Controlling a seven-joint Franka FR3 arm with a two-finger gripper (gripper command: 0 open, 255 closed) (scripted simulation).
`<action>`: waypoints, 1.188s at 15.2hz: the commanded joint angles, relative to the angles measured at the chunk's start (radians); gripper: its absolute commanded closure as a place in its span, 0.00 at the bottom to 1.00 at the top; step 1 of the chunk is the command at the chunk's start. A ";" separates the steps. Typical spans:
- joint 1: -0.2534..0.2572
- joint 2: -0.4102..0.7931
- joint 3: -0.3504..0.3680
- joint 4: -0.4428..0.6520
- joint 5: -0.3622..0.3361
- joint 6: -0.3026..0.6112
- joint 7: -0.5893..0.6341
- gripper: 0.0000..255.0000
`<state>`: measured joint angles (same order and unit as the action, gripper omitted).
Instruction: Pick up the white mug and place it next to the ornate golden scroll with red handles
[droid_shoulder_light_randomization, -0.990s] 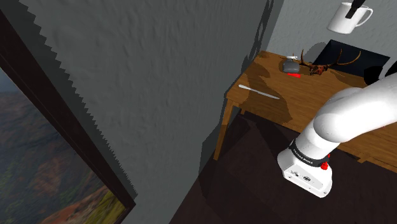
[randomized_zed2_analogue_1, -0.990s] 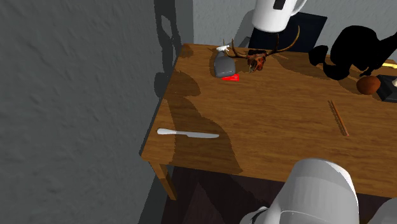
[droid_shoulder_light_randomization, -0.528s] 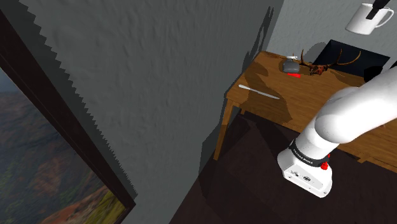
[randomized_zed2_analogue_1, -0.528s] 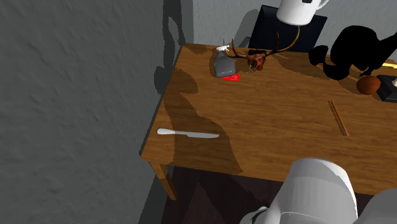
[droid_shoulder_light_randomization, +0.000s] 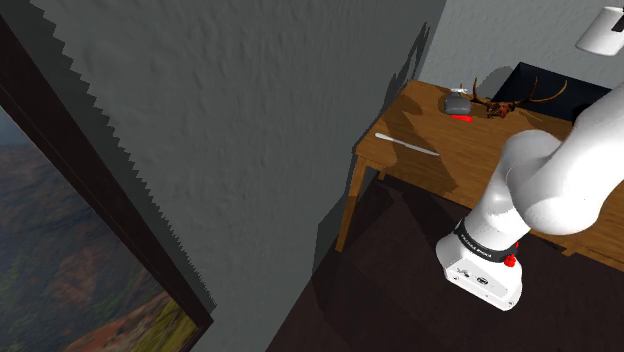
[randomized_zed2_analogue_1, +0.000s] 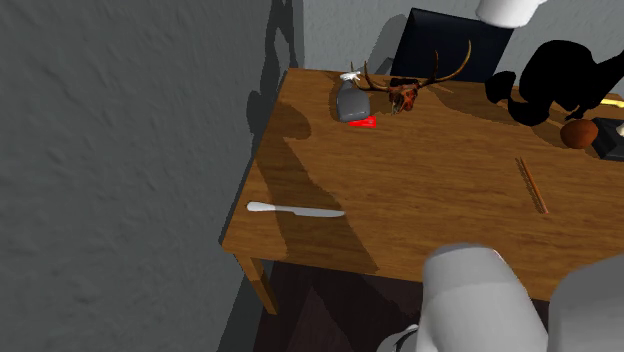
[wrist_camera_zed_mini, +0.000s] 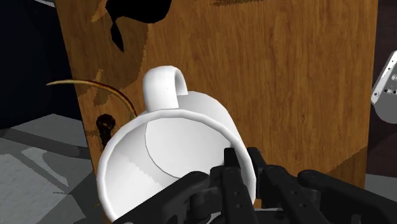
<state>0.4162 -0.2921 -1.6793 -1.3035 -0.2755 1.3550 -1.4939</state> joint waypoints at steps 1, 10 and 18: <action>0.150 -0.080 -0.107 0.092 -0.082 -0.035 0.000 1.00; 0.526 -0.344 -0.329 0.516 -0.329 -0.179 -0.090 1.00; 0.322 -0.283 -0.254 0.216 -0.254 0.001 -0.055 1.00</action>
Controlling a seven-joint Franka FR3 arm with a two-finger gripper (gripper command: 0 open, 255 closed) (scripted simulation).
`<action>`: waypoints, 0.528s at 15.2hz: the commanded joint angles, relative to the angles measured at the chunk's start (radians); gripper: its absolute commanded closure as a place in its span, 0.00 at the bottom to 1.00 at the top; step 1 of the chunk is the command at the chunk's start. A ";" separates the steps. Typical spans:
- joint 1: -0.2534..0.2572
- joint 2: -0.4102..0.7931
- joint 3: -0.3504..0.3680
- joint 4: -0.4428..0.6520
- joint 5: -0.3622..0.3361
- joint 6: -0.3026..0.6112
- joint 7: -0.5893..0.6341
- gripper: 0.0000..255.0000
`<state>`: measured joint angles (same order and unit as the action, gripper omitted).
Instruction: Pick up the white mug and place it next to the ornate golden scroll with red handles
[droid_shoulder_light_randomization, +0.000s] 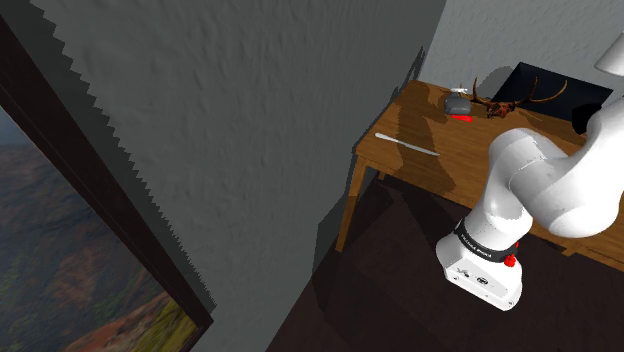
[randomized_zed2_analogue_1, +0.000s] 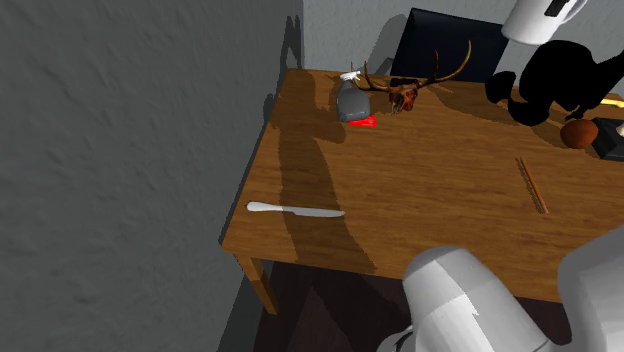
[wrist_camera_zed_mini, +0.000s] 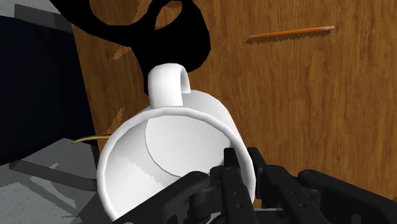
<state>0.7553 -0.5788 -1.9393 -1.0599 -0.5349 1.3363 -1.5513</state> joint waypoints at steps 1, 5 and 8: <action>-0.034 0.008 0.012 -0.055 0.010 0.038 0.005 1.00; -0.093 0.022 0.031 -0.153 0.025 0.107 0.013 1.00; -0.129 0.028 0.042 -0.217 0.032 0.154 0.018 1.00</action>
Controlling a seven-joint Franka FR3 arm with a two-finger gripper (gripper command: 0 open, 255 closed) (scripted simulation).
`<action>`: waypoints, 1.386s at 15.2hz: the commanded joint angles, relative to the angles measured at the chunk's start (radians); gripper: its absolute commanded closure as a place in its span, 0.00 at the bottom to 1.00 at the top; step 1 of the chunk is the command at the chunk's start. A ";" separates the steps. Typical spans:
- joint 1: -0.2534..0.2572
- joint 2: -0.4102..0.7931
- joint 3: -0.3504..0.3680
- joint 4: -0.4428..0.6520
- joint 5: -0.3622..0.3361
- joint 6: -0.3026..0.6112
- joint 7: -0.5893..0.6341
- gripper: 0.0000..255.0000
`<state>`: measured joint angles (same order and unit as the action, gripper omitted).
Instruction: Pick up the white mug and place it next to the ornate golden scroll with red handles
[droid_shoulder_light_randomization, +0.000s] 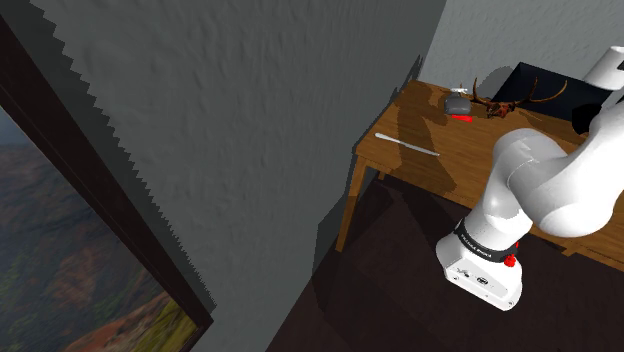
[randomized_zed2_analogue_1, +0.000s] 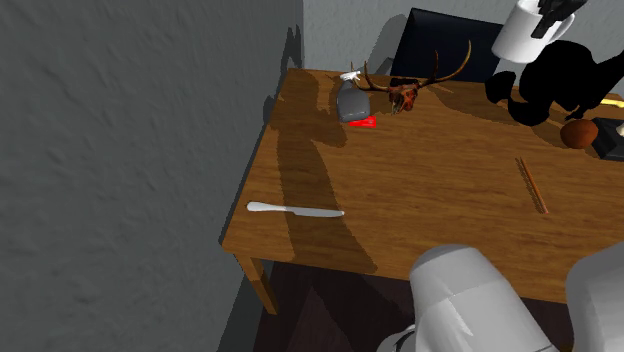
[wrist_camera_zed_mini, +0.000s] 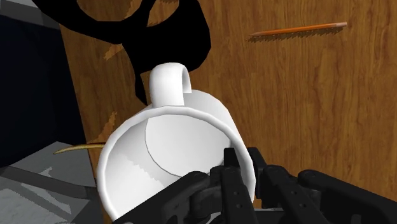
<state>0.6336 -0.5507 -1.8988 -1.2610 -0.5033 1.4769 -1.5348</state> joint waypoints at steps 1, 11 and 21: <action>-0.018 0.001 0.005 -0.035 0.002 0.029 0.003 1.00; -0.092 0.001 0.018 -0.203 -0.001 0.168 0.022 1.00; -0.123 -0.019 0.006 -0.330 -0.027 0.290 0.045 1.00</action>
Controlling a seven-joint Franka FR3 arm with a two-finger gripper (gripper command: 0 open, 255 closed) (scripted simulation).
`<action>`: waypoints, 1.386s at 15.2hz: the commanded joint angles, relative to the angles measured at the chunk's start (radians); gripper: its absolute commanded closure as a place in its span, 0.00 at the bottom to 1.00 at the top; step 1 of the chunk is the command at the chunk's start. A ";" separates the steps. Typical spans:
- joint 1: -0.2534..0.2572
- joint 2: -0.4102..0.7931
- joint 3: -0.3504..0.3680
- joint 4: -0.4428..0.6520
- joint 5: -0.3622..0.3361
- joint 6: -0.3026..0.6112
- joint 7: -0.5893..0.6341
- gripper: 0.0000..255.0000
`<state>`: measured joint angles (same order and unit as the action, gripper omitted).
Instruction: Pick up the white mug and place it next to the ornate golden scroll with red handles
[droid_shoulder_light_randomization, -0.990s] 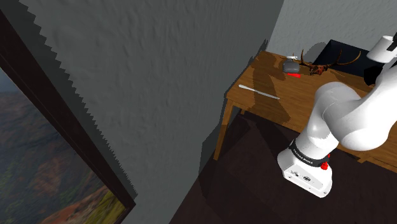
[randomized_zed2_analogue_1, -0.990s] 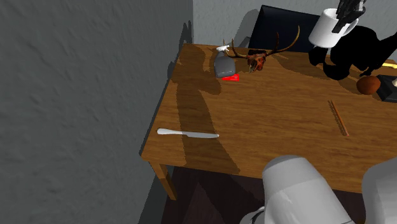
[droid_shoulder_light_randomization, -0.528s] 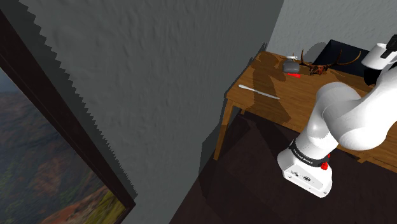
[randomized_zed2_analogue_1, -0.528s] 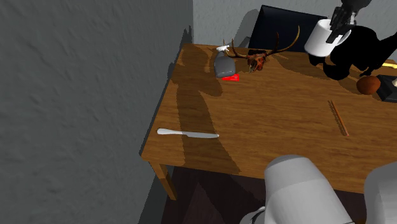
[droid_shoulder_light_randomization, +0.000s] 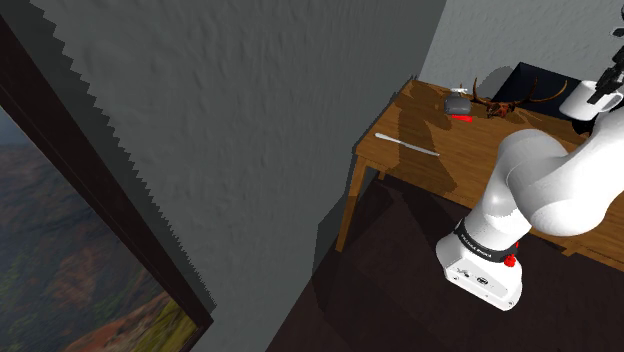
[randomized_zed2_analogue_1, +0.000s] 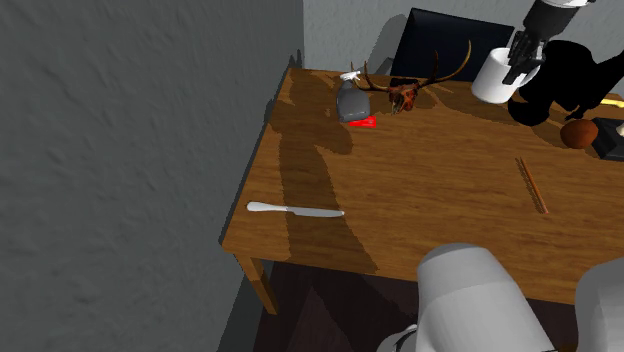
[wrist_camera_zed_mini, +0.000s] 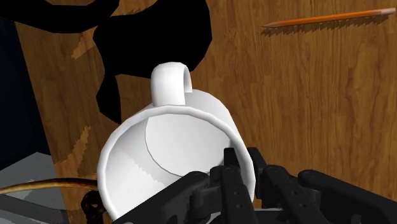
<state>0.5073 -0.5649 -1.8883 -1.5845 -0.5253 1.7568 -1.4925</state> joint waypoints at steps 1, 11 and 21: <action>0.002 -0.008 -0.007 -0.017 -0.009 0.022 0.005 1.00; 0.004 -0.046 -0.045 -0.109 -0.054 0.129 0.034 1.00; 0.027 -0.095 -0.100 -0.174 -0.112 0.225 0.067 1.00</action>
<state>0.5409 -0.6501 -1.9706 -1.7543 -0.6265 1.9742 -1.4251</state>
